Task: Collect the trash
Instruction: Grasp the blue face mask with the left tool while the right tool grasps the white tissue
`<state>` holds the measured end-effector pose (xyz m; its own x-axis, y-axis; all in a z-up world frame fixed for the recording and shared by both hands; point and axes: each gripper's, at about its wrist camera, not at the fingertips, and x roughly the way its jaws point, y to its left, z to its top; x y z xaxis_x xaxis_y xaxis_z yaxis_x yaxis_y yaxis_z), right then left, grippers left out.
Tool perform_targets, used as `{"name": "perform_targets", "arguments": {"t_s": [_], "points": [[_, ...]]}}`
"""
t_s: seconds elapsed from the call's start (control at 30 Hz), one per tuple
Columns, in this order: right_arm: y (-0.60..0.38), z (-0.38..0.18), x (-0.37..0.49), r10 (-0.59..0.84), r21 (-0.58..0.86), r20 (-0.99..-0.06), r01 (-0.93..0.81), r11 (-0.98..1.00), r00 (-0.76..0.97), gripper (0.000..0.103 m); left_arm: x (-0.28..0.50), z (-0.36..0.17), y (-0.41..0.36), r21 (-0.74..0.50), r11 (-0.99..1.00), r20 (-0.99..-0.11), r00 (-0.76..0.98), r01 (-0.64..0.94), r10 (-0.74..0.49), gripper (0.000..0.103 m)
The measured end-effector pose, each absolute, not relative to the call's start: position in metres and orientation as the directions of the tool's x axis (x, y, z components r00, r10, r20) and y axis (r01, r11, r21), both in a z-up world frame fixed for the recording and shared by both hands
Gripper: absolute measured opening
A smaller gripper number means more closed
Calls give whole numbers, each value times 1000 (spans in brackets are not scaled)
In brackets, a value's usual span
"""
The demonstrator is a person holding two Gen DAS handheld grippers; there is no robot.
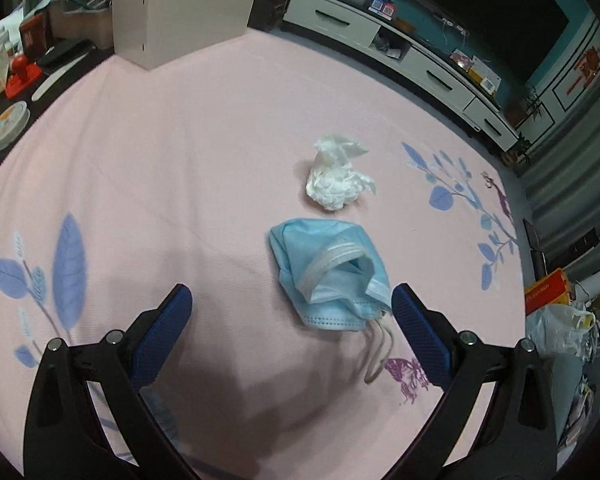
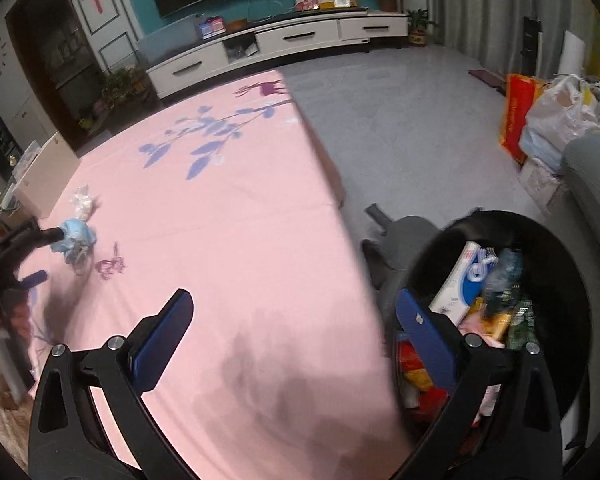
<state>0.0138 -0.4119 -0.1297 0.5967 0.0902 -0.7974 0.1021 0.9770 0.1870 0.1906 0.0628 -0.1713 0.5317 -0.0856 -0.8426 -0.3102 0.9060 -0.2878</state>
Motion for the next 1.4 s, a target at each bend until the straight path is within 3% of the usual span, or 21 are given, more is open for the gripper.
{"name": "perform_targets", "arguments": {"t_s": [0.17,0.2,0.27,0.37,0.43,0.5,0.6,0.77,0.93,1.17,1.27,1.33,1.4], "points": [[-389,-131,21,89,146,-798,49,988,596,99,199,-182,61,-278,909,-843,533,-309,-76,95],[-385,-131,21,82,130,-798,38,991,598,99,200,-183,60,-279,910,-841,536,-305,-78,82],[-380,-132,22,75,117,-796,31,993,600,99,201,-182,60,-270,916,-833,548,-296,-68,70],[-372,-136,29,78,118,-805,30,993,588,99,202,-182,62,-331,906,-819,557,-265,-136,43],[-365,-136,37,107,139,-809,11,990,578,99,201,-183,62,-331,906,-819,557,-263,-137,31],[-349,-133,50,148,164,-803,-25,986,578,99,197,-180,64,-335,907,-818,558,-257,-143,26],[-320,-126,73,185,164,-789,-89,982,586,99,185,-177,75,-381,876,-811,561,-295,-164,24],[-254,-118,127,286,206,-781,-202,957,556,99,162,-163,93,-361,860,-807,584,-362,-93,24],[-186,-125,175,359,257,-803,-266,929,476,87,151,-146,124,-387,823,-777,628,-415,-49,24],[-117,-153,216,357,264,-835,-264,928,419,79,138,-147,163,-416,764,-780,626,-493,-20,24],[-106,-164,223,335,246,-849,-255,935,409,63,137,-146,164,-429,761,-774,632,-487,-33,24],[-103,-166,223,307,207,-847,-263,942,434,39,137,-144,160,-427,768,-772,635,-477,-35,24],[-101,-163,218,305,178,-842,-305,936,444,30,138,-144,156,-428,774,-770,637,-467,-42,24]]}}
